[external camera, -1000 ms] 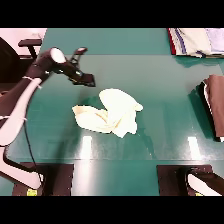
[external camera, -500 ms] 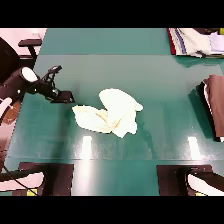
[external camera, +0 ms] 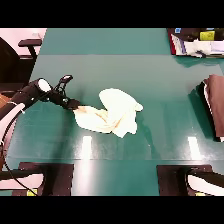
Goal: Fold the shirts.
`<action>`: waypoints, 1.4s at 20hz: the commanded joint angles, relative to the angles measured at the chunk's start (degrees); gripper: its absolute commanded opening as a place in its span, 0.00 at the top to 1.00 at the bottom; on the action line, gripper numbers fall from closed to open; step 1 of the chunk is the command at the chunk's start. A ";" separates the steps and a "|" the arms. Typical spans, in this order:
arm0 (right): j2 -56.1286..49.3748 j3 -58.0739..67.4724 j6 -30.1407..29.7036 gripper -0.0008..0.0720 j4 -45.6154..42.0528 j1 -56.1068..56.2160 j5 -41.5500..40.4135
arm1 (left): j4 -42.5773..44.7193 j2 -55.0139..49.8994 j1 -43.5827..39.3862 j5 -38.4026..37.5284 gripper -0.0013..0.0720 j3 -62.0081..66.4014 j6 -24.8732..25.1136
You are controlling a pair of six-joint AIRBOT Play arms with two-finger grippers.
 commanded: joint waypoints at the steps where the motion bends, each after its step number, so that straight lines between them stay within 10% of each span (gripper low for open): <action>1: -3.98 0.04 -0.02 0.96 -2.80 0.07 3.74 | 0.09 0.70 0.07 0.07 0.95 2.25 -0.66; 5: -12.85 0.04 -0.02 0.94 -4.07 0.24 11.34 | 1.14 4.15 3.04 -1.05 0.95 10.29 -2.93; 7: -18.05 0.04 0.00 0.42 -4.00 1.51 12.17 | 1.11 5.42 4.17 -0.94 0.95 13.60 -2.95; 8: -20.61 0.04 -0.02 0.34 -3.63 2.27 11.82 | 1.16 5.53 4.17 -1.03 0.95 15.02 -2.93; 12: -30.95 0.79 -0.13 0.34 -2.47 7.08 6.51 | 0.92 5.53 4.11 -0.96 0.95 16.11 -3.13; 21: -49.51 17.51 -1.14 0.34 0.74 15.39 10.84 | 0.92 5.53 4.11 -1.79 0.95 16.11 -4.46; 23: -49.48 15.72 -1.20 0.48 0.81 16.13 10.64 | 0.90 5.53 4.11 -2.40 0.95 16.11 -4.46; 25: -49.37 15.50 -3.30 0.95 0.85 16.09 10.97 | 0.92 5.53 4.11 -3.23 0.95 16.11 -4.46; 28: -45.40 15.50 -3.56 0.97 0.13 14.62 8.22 | 1.57 6.95 4.13 -3.89 0.95 16.50 -5.31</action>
